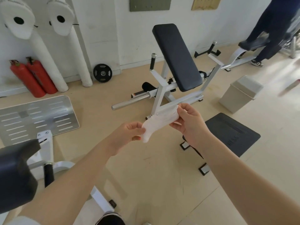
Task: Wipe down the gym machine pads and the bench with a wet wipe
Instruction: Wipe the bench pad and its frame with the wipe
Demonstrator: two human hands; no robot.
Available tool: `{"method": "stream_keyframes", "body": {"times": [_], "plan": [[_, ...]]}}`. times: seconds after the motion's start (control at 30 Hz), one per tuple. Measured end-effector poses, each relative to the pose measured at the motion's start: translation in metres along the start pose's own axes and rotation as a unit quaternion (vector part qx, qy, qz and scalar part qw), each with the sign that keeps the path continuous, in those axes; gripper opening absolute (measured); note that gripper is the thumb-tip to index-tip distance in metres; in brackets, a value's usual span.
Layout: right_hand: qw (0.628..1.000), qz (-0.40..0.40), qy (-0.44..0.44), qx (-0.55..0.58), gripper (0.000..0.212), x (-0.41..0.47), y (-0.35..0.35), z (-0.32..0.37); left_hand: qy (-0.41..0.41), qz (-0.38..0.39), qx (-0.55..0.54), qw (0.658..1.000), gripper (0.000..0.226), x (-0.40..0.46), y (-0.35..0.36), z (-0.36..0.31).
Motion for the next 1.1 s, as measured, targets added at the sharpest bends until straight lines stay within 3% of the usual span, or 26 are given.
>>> {"method": "stream_keyframes", "body": {"times": [0.1,0.2,0.3,0.37,0.5,0.57,0.73,0.8,0.9,1.03,1.1], "plan": [[0.999,-0.047,0.002,0.027,0.019,0.031,-0.025,0.017,-0.02,-0.024,-0.018,0.999,0.004,0.026,0.011,0.0],[0.996,-0.064,0.007,0.068,0.019,0.066,-0.048,0.03,-0.035,0.01,0.027,0.999,0.011,0.053,0.015,-0.004],[0.999,0.0,-0.005,-0.036,0.016,0.096,-0.055,0.034,-0.021,0.03,0.06,0.998,0.028,0.094,0.031,-0.024],[0.992,0.044,-0.015,-0.116,0.015,0.119,-0.053,0.038,0.02,0.046,0.093,0.994,0.027,0.131,0.05,-0.044],[0.976,0.091,-0.071,-0.186,0.013,0.182,-0.049,0.06,0.1,0.107,0.168,0.975,0.044,0.213,0.091,-0.087],[0.969,0.081,-0.112,-0.207,0.013,0.215,-0.046,0.08,0.095,0.131,0.187,0.969,0.04,0.253,0.1,-0.107],[0.968,0.06,-0.129,-0.205,0.019,0.292,-0.033,0.122,0.11,0.171,0.195,0.959,0.002,0.342,0.104,-0.152],[0.96,0.029,-0.146,-0.236,0.018,0.322,-0.035,0.134,0.12,0.173,0.209,0.955,0.015,0.373,0.102,-0.165],[0.975,-0.012,-0.127,-0.184,0.016,0.363,-0.045,0.144,0.104,0.183,0.206,0.956,0.017,0.416,0.1,-0.172],[0.961,-0.002,-0.161,-0.225,0.01,0.416,-0.054,0.162,0.064,0.213,0.187,0.957,0.009,0.468,0.118,-0.186],[0.948,0.012,-0.178,-0.265,0.01,0.444,-0.056,0.175,0.055,0.211,0.197,0.956,0.023,0.493,0.136,-0.196]]}}
Point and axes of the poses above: each hand's wrist, its own x-axis towards the middle knuckle, its own y-axis out of the palm, z = x × y, the point moved 3 cm from there along x, towards the middle knuckle, and after that the axes turned 12 degrees about -z, right-handed, at the moved point
